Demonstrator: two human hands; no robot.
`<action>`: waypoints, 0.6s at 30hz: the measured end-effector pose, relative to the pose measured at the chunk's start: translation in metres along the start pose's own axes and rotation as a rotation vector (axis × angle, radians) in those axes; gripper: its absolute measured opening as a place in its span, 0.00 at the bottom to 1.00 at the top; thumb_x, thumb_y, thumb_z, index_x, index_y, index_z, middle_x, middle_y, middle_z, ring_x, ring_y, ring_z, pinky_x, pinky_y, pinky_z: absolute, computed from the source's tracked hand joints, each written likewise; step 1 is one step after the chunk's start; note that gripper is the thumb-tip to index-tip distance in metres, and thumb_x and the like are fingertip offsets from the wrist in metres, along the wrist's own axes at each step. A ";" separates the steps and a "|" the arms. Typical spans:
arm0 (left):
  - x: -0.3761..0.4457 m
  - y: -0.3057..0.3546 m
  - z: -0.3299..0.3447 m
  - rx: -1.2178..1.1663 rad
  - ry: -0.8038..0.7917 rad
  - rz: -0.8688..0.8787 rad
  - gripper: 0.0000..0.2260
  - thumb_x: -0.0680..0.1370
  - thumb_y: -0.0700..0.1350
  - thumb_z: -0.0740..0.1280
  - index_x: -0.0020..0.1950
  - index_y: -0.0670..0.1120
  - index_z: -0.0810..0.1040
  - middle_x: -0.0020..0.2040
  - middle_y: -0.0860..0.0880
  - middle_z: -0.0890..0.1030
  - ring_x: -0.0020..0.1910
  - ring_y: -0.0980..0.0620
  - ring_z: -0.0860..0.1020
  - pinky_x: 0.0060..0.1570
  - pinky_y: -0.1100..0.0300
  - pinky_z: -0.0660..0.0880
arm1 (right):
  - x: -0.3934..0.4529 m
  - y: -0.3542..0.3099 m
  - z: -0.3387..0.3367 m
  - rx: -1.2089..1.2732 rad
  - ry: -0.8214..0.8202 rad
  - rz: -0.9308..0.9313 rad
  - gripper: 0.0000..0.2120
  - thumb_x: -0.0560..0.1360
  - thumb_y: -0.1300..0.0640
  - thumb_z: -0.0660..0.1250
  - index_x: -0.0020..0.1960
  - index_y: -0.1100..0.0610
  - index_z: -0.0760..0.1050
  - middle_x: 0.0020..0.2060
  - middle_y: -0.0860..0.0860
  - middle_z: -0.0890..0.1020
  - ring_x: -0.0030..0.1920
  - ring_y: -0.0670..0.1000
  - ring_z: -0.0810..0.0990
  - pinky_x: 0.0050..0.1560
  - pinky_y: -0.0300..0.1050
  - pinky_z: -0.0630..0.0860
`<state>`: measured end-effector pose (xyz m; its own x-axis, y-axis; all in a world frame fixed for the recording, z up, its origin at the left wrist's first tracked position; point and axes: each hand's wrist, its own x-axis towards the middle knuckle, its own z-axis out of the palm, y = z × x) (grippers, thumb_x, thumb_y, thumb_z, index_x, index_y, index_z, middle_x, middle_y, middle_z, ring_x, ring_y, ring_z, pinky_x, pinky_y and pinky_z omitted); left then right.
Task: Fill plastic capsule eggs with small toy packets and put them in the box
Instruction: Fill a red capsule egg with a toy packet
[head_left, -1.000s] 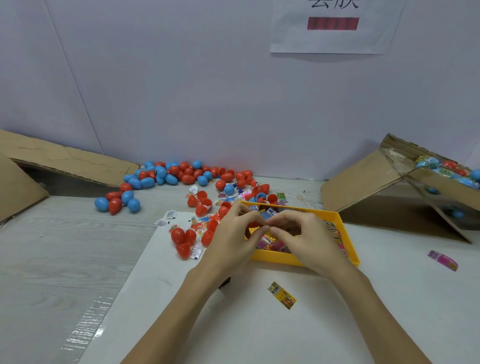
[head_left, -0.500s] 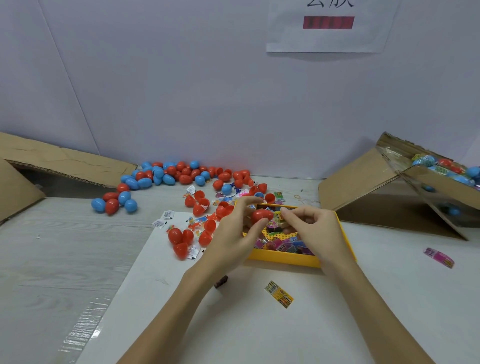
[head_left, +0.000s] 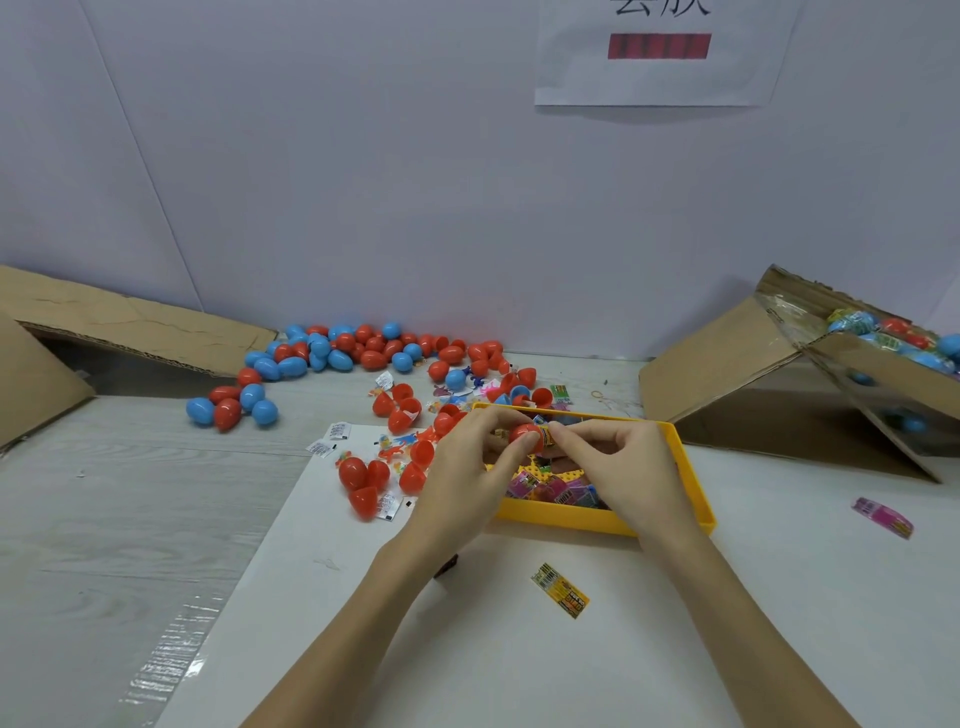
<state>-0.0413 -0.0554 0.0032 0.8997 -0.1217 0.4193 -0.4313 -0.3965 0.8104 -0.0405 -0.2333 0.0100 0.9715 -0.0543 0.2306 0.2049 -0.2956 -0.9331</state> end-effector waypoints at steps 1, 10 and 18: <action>0.000 0.000 0.000 -0.009 0.015 -0.001 0.10 0.81 0.49 0.69 0.61 0.49 0.80 0.55 0.53 0.82 0.50 0.56 0.83 0.49 0.55 0.82 | 0.000 0.000 0.000 0.034 -0.026 -0.001 0.04 0.78 0.50 0.73 0.48 0.48 0.87 0.40 0.44 0.88 0.43 0.45 0.88 0.42 0.38 0.84; 0.003 0.002 -0.003 -0.253 0.002 -0.142 0.14 0.80 0.44 0.70 0.67 0.49 0.81 0.60 0.46 0.82 0.52 0.53 0.84 0.53 0.56 0.83 | 0.003 0.001 -0.001 0.266 -0.055 0.131 0.11 0.74 0.58 0.77 0.56 0.51 0.85 0.47 0.45 0.88 0.51 0.45 0.87 0.47 0.39 0.83; 0.005 0.000 -0.002 -0.243 -0.015 -0.149 0.15 0.81 0.43 0.69 0.67 0.52 0.78 0.60 0.46 0.82 0.53 0.56 0.84 0.48 0.65 0.81 | 0.000 -0.006 0.001 0.136 -0.033 -0.014 0.11 0.76 0.58 0.76 0.56 0.46 0.84 0.50 0.41 0.87 0.53 0.39 0.84 0.52 0.38 0.83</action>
<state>-0.0369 -0.0537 0.0060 0.9545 -0.0925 0.2834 -0.2960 -0.1818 0.9377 -0.0416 -0.2311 0.0153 0.9713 -0.0192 0.2372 0.2310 -0.1636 -0.9591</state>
